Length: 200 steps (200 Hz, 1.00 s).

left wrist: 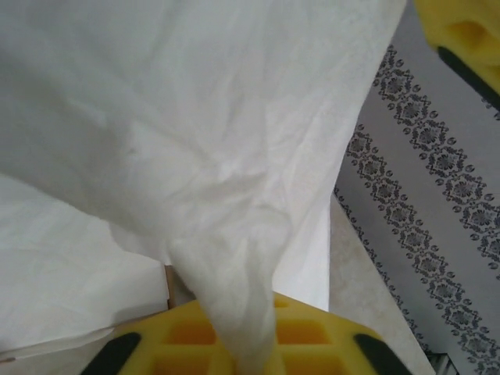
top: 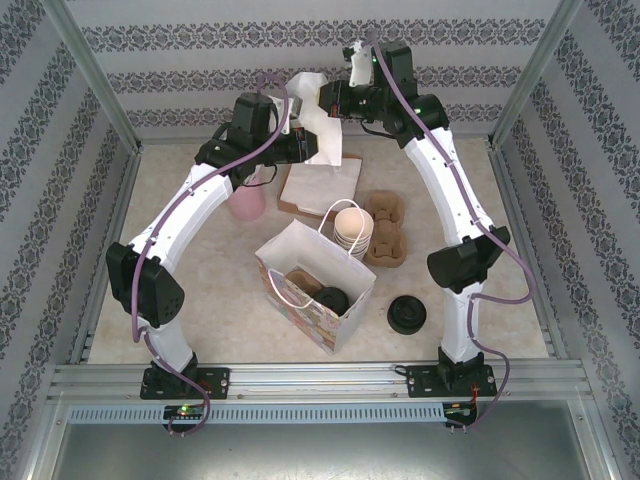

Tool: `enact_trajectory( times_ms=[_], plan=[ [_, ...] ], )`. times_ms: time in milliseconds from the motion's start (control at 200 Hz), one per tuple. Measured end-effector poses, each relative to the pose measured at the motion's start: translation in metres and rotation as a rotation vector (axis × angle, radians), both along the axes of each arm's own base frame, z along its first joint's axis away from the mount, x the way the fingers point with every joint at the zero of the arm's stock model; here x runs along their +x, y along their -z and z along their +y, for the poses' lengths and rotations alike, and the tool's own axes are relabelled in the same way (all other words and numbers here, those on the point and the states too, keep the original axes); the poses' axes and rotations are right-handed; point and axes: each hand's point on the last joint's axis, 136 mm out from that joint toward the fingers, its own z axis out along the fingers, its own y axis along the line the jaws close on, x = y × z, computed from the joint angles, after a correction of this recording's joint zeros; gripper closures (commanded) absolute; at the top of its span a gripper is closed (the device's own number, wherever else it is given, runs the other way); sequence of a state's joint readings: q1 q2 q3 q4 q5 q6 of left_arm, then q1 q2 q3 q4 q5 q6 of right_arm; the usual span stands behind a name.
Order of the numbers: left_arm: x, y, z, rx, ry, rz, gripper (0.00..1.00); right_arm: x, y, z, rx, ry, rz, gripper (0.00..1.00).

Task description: Pack the takeout coffee

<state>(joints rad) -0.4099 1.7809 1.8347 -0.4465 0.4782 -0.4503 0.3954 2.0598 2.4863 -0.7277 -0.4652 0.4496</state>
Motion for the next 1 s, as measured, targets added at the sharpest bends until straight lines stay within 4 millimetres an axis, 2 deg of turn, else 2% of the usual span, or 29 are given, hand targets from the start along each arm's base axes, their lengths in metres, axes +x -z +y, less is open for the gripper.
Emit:
enact_trajectory(
  times_ms=[35,125,345,460,550,749,889,999],
  plan=[
    [-0.001,-0.003,-0.001,-0.006,0.005,-0.008,0.95,-0.002,-0.003,-0.001,0.003,0.000,-0.002,0.90],
    [-0.005,-0.014,-0.001,-0.021,0.019,-0.032,1.00,-0.009,-0.012,-0.003,0.020,0.007,-0.002,0.80],
    [-0.026,-0.052,0.000,-0.064,0.067,-0.113,1.00,-0.039,-0.032,-0.018,0.034,0.024,-0.005,0.31],
    [-0.039,-0.069,0.000,-0.081,0.105,-0.151,1.00,-0.060,-0.035,-0.029,0.053,0.046,0.014,0.15],
    [-0.046,-0.079,0.000,-0.094,0.124,-0.173,1.00,-0.077,-0.030,-0.037,0.069,0.064,0.041,0.03],
    [-0.059,-0.096,0.001,-0.131,0.145,-0.221,1.00,-0.114,-0.017,-0.058,0.156,0.131,0.101,0.02],
    [-0.066,-0.111,-0.001,-0.182,0.165,-0.252,1.00,-0.136,-0.020,-0.070,0.208,0.157,0.091,0.02],
    [-0.072,-0.125,-0.003,-0.231,0.185,-0.275,1.00,-0.145,-0.025,-0.075,0.287,0.177,0.111,0.02]
  ],
)
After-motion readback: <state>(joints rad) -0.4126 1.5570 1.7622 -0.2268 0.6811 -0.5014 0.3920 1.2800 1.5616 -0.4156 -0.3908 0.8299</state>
